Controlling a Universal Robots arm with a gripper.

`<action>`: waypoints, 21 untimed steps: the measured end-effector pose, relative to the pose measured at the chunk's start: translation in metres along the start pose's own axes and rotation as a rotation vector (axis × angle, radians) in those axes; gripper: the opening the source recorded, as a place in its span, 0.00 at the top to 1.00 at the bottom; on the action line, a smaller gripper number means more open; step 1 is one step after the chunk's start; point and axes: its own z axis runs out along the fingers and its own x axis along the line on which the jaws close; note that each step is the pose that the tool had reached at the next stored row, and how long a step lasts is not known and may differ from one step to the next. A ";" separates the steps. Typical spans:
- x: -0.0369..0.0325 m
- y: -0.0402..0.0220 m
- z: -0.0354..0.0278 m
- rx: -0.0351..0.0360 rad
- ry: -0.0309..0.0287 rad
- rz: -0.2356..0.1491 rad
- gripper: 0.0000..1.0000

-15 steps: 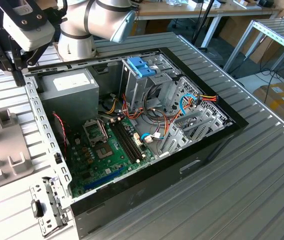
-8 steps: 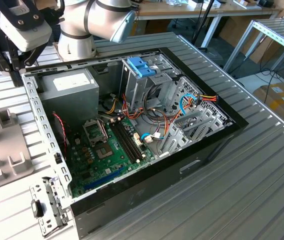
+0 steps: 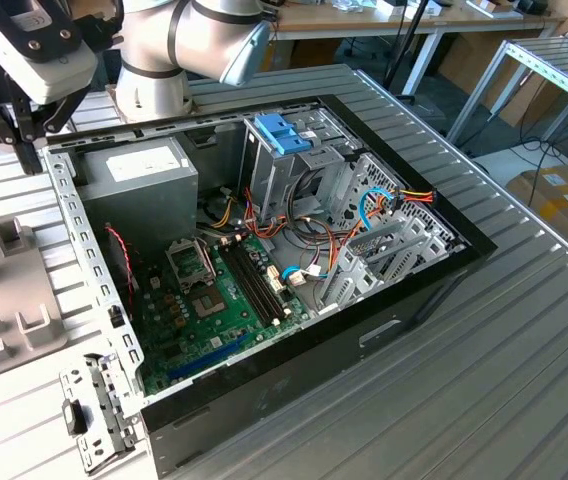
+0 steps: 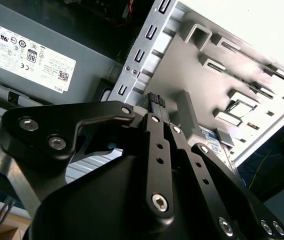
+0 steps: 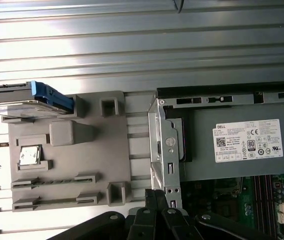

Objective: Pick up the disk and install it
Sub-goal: 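Reach for the disk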

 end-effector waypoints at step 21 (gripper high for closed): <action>0.0085 -0.0006 -0.0002 0.0000 0.0000 0.000 0.89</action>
